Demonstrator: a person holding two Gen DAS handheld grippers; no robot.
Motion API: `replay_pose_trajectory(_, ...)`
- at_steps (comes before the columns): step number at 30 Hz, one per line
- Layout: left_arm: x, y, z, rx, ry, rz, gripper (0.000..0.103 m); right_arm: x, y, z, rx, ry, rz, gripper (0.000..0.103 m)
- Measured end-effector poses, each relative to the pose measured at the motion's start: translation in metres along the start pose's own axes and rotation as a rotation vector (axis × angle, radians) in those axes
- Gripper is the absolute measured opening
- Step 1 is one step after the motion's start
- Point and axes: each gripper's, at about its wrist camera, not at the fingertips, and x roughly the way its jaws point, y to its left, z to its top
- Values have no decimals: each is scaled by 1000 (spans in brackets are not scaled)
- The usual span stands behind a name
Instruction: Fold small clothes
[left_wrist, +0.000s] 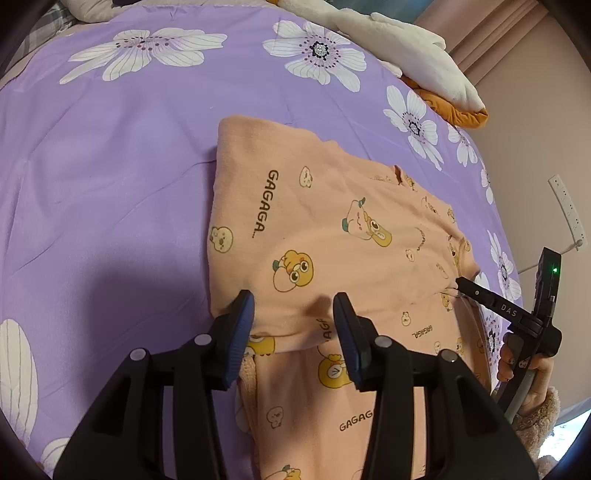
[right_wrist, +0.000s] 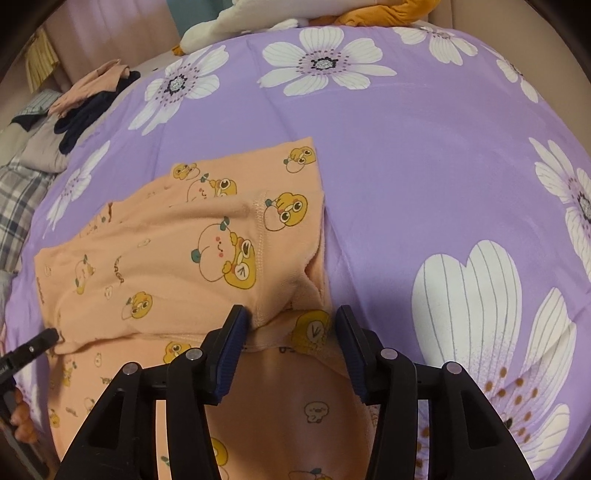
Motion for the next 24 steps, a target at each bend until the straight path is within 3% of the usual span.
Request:
replay_pose_trajectory(12,1,-6,-1,26,-10,5,52,2,4,-1,-19,-2,-8,54)
replay_pose_trajectory(17,0,-9,-2,31,-28,-2,60,2,5,-2,-30,-5,-15,56)
replay_pose_trajectory(20,-7,-15,-5,46,-41,48,60,-1,6,-2,-31,-13,-15,56)
replay_pose_trajectory(24,-34,-25,-11,34,-100,129,77,-23,0,-5,-28,-51,-13,56)
